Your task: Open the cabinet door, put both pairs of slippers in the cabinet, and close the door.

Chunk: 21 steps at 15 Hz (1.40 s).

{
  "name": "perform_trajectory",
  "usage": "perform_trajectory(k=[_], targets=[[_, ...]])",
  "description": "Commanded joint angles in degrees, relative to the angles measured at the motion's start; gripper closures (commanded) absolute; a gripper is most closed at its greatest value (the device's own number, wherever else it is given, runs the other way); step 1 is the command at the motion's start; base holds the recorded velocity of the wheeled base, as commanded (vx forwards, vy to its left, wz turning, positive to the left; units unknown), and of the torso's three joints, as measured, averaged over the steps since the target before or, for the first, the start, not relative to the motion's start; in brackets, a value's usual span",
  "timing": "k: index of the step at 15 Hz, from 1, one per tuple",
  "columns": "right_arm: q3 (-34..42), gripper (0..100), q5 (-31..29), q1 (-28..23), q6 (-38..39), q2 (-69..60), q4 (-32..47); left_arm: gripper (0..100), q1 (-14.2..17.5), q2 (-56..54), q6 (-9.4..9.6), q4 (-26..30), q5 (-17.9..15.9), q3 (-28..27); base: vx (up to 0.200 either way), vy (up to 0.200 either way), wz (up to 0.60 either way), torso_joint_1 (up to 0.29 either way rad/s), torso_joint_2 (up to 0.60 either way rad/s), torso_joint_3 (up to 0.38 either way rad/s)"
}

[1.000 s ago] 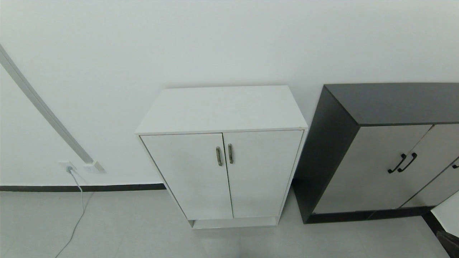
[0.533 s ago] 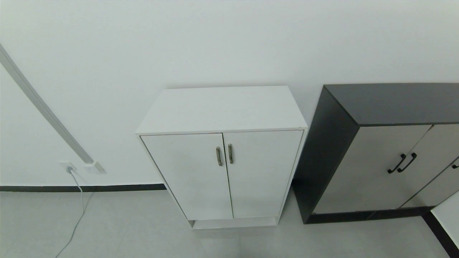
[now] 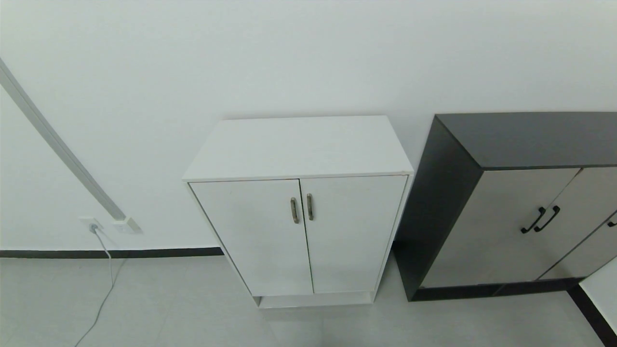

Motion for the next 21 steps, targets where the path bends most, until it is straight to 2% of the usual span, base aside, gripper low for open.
perform_trajectory(k=[1, 7, 10, 12, 18, 21], targets=[[0.18, 100, 1.03, 0.77, -0.92, 0.28, 1.36, 100, -0.02, 0.0, 0.0, -0.01, -0.01, 0.01, 0.0, 0.0, 0.0, 0.0, 0.0, 0.0], [0.18, 100, 4.72, 6.57, -0.92, 0.63, 6.37, 100, -0.02, 0.0, 0.0, -0.01, -0.01, 0.01, 0.0, 0.0, 0.0, 0.0, 0.0, 0.0], [0.27, 100, 4.46, 6.66, -0.04, 0.19, 6.02, 100, -0.02, 0.0, -0.18, -0.01, 0.07, 0.01, 0.0, 0.0, 0.0, 0.0, 0.0, 0.0], [0.27, 100, 4.19, 4.72, 1.45, -1.83, 6.02, 100, -0.02, 0.0, -0.18, -0.01, 0.07, 0.01, 0.0, 0.0, 0.0, 0.0, 0.0, 0.0], [0.27, 100, 4.19, -9.16, 1.63, -9.74, 6.02, 100, -0.02, 0.0, -0.18, -0.01, 0.16, 0.01, 0.0, 0.0, 0.0, 0.0, 0.0, 0.0], [0.27, 100, 4.19, -13.21, 1.8, -13.96, 6.02, 100, -0.02, 0.0, -0.18, -0.01, 0.16, 0.01, 0.0, 0.0, 0.0, 0.0, 0.0, 0.0]])
